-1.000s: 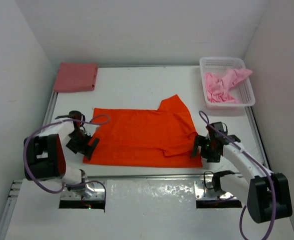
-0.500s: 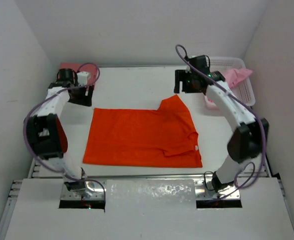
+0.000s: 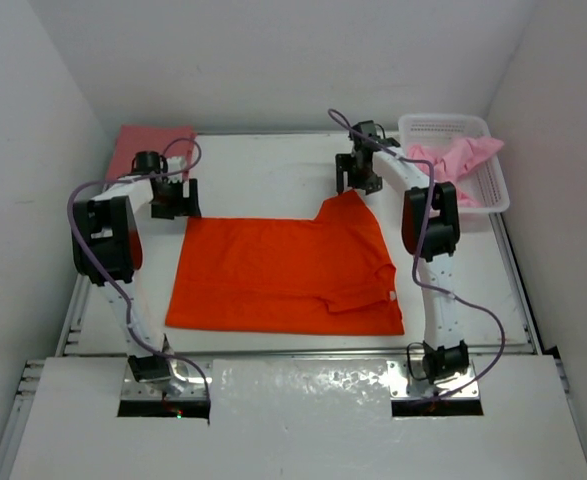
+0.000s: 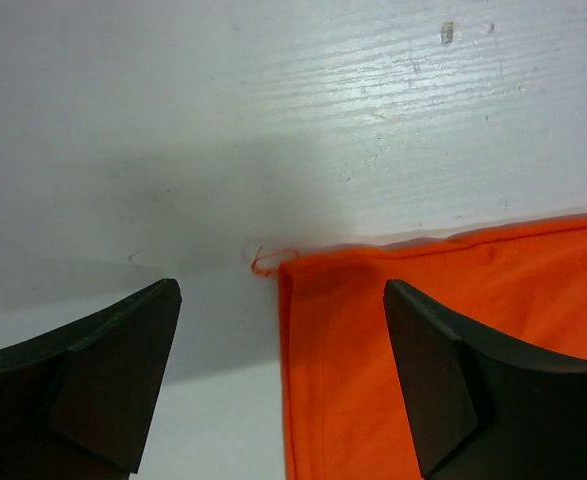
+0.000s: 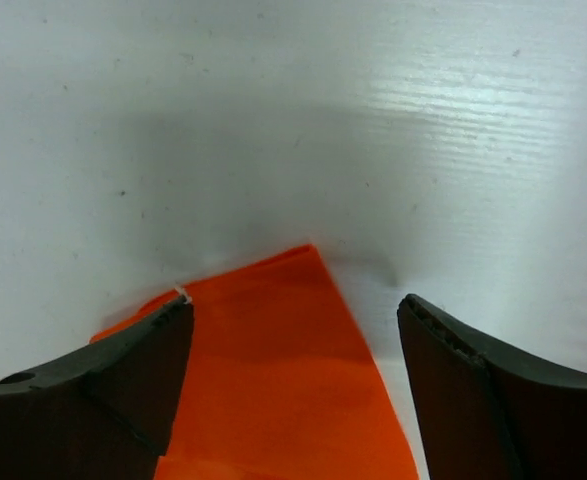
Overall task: Fold and stack the t-shirts
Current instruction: Fold the flattened tshirt in 1/3 of the way, then grap the side of the flattened tshirt furthest away from the robot with both arms
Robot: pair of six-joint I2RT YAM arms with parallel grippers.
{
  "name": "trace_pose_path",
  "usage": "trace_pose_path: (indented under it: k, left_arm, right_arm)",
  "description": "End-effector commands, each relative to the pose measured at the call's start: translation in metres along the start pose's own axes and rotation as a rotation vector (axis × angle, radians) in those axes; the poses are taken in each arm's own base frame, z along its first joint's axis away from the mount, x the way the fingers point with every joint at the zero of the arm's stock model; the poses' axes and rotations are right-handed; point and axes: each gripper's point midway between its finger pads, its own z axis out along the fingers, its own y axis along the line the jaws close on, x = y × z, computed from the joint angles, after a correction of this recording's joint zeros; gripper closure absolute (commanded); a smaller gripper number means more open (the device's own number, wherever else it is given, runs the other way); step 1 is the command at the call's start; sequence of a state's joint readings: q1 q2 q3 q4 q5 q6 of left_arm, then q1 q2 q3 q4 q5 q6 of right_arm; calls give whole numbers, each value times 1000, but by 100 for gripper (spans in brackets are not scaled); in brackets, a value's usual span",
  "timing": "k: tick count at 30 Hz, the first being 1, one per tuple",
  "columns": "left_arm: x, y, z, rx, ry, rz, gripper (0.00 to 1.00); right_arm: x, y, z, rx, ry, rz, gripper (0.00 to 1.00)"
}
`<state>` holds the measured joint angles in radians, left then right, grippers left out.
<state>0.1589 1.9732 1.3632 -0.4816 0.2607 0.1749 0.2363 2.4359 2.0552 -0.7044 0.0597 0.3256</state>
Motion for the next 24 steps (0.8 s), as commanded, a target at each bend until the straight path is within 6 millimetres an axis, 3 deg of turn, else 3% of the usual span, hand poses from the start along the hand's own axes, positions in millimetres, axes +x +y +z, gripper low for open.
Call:
trace_pose_path:
  k: [1, 5, 9, 10, 11, 12, 16, 17, 21, 22, 24]
  left_arm:
    - [1, -5, 16, 63, -8, -45, 19]
    - [15, -10, 26, 96, 18, -53, 26]
    - [22, -14, 29, 113, 37, -57, 39]
    - [23, -14, 32, 114, 39, -52, 45]
    - [24, -16, 34, 121, 41, -56, 50]
    - [24, -19, 36, 137, 43, -56, 57]
    - [29, -29, 30, 198, 58, -42, 100]
    - [24, -30, 23, 194, 40, -29, 100]
    - [6, -30, -4, 186, -43, 93, 100]
    - [5, -32, -10, 184, -59, 126, 100]
    - [-7, -32, -33, 168, -128, 246, 100]
  right_arm:
    - [35, 2, 23, -38, 82, 26, 22]
    - [48, 7, 26, -72, 87, 51, 29]
    - [48, 9, 27, -85, 79, 52, 40]
    - [47, 10, 28, -87, 74, 55, 45]
    - [48, 13, 29, -98, 75, 56, 60]
    - [47, 14, 29, -113, 74, 71, 68]
    - [48, 23, 20, -158, 69, 85, 89]
    - [55, 22, 19, -156, 71, 88, 100]
    - [49, 16, -14, -163, -5, 88, 100]
    - [34, 17, -41, -180, -71, 84, 100]
    - [48, 16, -56, -197, -95, 74, 100]
